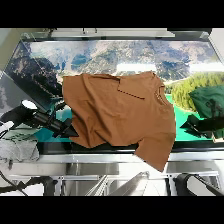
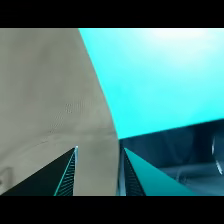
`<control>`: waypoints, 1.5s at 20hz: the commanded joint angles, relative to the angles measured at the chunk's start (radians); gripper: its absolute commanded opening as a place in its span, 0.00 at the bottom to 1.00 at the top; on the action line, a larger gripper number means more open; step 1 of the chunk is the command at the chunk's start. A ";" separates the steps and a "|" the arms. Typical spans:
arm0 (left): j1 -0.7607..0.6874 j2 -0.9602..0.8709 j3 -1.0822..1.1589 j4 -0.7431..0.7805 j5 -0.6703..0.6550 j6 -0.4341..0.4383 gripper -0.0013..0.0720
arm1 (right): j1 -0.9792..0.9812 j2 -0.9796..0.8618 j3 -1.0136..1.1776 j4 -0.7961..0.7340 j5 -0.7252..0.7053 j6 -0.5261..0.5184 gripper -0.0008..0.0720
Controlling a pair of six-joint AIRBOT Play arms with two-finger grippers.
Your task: Fold the shirts.
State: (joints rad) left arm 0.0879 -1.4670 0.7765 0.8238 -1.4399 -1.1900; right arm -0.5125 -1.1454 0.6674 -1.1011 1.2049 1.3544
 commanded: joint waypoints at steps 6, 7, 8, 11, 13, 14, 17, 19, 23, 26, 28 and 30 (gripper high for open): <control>0.000 -0.001 0.005 -0.004 -0.039 0.015 0.04 | -0.014 -0.251 -0.009 0.215 -0.108 -0.320 0.48; 0.000 -0.001 0.005 -0.004 -0.039 0.016 0.04 | -0.014 -0.251 -0.008 0.225 -0.103 -0.334 0.48; 0.000 -0.001 0.005 -0.005 -0.037 0.016 0.04 | -0.013 -0.251 -0.008 0.239 -0.097 -0.347 0.48; 0.000 -0.001 0.005 -0.005 -0.035 0.015 0.04 | 0.000 -0.251 -0.008 0.290 -0.079 -0.399 0.48; 0.000 -0.001 0.005 -0.006 -0.034 0.016 0.04 | 0.006 -0.253 -0.008 0.318 -0.076 -0.425 0.48; 0.000 -0.001 0.005 -0.006 -0.034 0.016 0.05 | 0.005 -0.255 -0.008 0.327 -0.066 -0.428 0.44; 0.000 -0.001 0.005 -0.006 -0.036 0.032 0.05 | 0.005 -0.256 -0.008 0.328 0.018 -0.465 0.29; 0.001 -0.001 0.005 -0.007 -0.040 0.047 0.05 | 0.005 -0.256 -0.007 0.320 0.066 -0.465 0.25; 0.065 0.082 0.011 -0.113 -0.118 0.103 0.05 | 0.003 -0.230 0.060 0.370 0.182 -0.458 0.03; 0.191 0.260 0.103 -0.412 -0.251 0.164 0.05 | -0.010 -0.126 0.242 0.672 0.386 -0.470 0.03; 0.304 0.415 0.227 -0.769 -0.338 0.236 0.05 | -0.027 0.014 0.406 0.987 0.442 -0.491 0.03; 0.428 0.549 0.372 -1.070 -0.340 0.249 0.05 | -0.060 0.176 0.579 1.191 0.357 -0.512 0.03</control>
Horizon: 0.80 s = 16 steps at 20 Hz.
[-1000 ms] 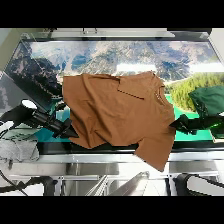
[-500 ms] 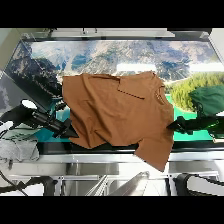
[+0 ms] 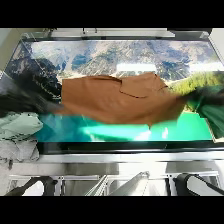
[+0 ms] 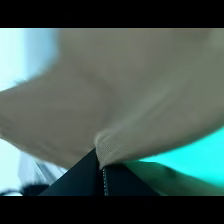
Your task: Fold the shirts.
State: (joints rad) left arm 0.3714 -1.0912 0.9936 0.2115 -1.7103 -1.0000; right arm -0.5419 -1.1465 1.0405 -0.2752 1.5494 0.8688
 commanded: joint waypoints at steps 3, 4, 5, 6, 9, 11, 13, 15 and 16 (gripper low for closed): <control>0.375 0.308 0.443 -0.615 0.016 0.078 0.05 | -0.077 0.424 0.396 0.337 -0.304 -0.062 0.03; 0.450 0.331 0.525 -0.605 0.048 0.076 0.05 | -0.086 0.499 0.425 0.290 -0.412 -0.075 0.03; 0.517 0.344 0.595 -0.594 0.079 0.064 0.05 | -0.087 0.559 0.440 0.235 -0.494 -0.095 0.03; 0.566 0.344 0.643 -0.596 0.100 0.052 0.05 | -0.087 0.604 0.441 0.179 -0.558 -0.115 0.03; 0.575 0.263 0.697 -0.519 0.095 0.020 0.05 | -0.087 0.576 0.435 0.095 -0.544 -0.113 0.03; 0.461 0.200 0.647 -0.358 0.100 0.006 0.05 | -0.069 0.440 0.435 0.100 -0.416 -0.060 0.03; 0.266 0.119 0.555 -0.180 0.135 0.016 0.05 | 0.016 0.264 0.433 0.102 -0.308 -0.050 0.03; 0.074 0.023 0.470 0.024 0.206 0.063 0.05 | 0.126 0.105 0.412 0.066 -0.283 -0.049 0.03; -0.005 -0.032 0.432 0.119 0.255 0.082 0.05 | 0.179 0.029 0.393 0.027 -0.290 -0.049 0.03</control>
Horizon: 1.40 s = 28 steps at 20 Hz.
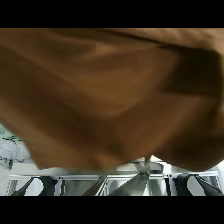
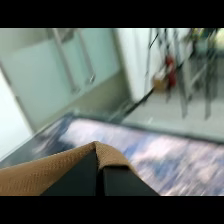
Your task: Fold the shirts.
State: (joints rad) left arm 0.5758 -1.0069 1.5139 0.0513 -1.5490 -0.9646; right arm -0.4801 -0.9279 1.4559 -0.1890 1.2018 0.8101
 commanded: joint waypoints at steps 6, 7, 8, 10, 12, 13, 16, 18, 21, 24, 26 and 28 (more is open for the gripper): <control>-0.299 -0.524 -0.121 0.472 0.348 0.097 0.05 | 0.206 -0.679 -0.064 -0.146 -0.119 0.008 0.03; -0.281 -0.592 -0.092 0.472 0.351 0.097 0.06 | 0.199 -0.745 -0.064 -0.138 -0.157 -0.001 0.03; -0.267 -0.664 -0.053 0.469 0.346 0.097 0.05 | 0.192 -0.809 -0.064 -0.114 -0.182 -0.018 0.03; -0.262 -0.789 0.026 0.472 0.322 0.103 0.05 | 0.184 -0.914 -0.063 -0.003 -0.193 -0.090 0.03; -0.270 -0.889 0.104 0.472 0.314 0.103 0.05 | 0.178 -0.988 -0.063 0.138 -0.203 -0.177 0.03; -0.270 -0.929 0.143 0.472 0.314 0.103 0.05 | 0.173 -1.011 -0.062 0.187 -0.222 -0.200 0.03; -0.270 -1.040 0.264 0.473 0.309 0.083 0.05 | 0.163 -1.072 -0.022 0.219 -0.241 -0.212 0.03; -0.285 -1.101 0.331 0.473 0.289 0.081 0.05 | 0.164 -1.095 0.002 0.217 -0.241 -0.212 0.03; -0.315 -1.170 0.402 0.473 0.249 0.080 0.04 | 0.165 -1.102 0.010 0.216 -0.261 -0.233 0.03; -0.335 -1.206 0.444 0.490 0.251 0.074 0.04 | 0.164 -1.102 0.012 0.189 -0.315 -0.239 0.03; -0.344 -1.205 0.444 0.535 0.261 0.074 0.04 | 0.172 -1.102 0.012 0.137 -0.318 -0.251 0.03; -0.354 -1.205 0.444 0.590 0.263 0.066 0.03 | 0.179 -1.102 0.023 0.050 -0.336 -0.249 0.03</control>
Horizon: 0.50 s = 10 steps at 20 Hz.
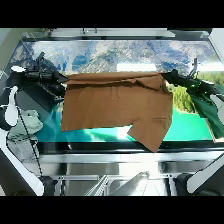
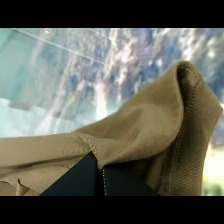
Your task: Fold the shirts.
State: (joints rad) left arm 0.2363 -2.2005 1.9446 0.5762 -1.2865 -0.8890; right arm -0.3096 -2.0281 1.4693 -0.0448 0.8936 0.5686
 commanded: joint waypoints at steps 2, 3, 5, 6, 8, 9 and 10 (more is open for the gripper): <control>-0.026 -0.012 0.013 0.108 0.031 -0.010 0.03 | 0.012 -0.002 0.022 -0.130 -0.047 0.006 0.03; -0.029 -0.012 0.013 0.114 0.042 -0.010 0.03 | 0.015 -0.002 0.028 -0.132 -0.057 0.006 0.03; -0.037 -0.012 0.013 0.114 0.056 -0.010 0.03 | 0.018 -0.002 0.035 -0.140 -0.059 0.006 0.03; -0.037 -0.012 0.013 0.113 0.060 -0.010 0.03 | 0.019 -0.002 0.035 -0.142 -0.059 0.006 0.03; -0.037 -0.012 0.013 0.114 0.055 -0.010 0.03 | 0.022 -0.002 0.035 -0.171 -0.059 0.006 0.03; -0.036 -0.011 0.013 0.114 0.047 -0.010 0.03 | 0.023 -0.002 0.035 -0.191 -0.059 0.006 0.03; -0.033 -0.011 0.013 0.114 0.040 -0.010 0.03 | 0.024 -0.002 0.035 -0.207 -0.059 0.007 0.03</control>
State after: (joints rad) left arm 0.2020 -2.2120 1.9564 0.6819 -1.2407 -0.8978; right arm -0.2893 -2.0300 1.5021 -0.2024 0.8391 0.5747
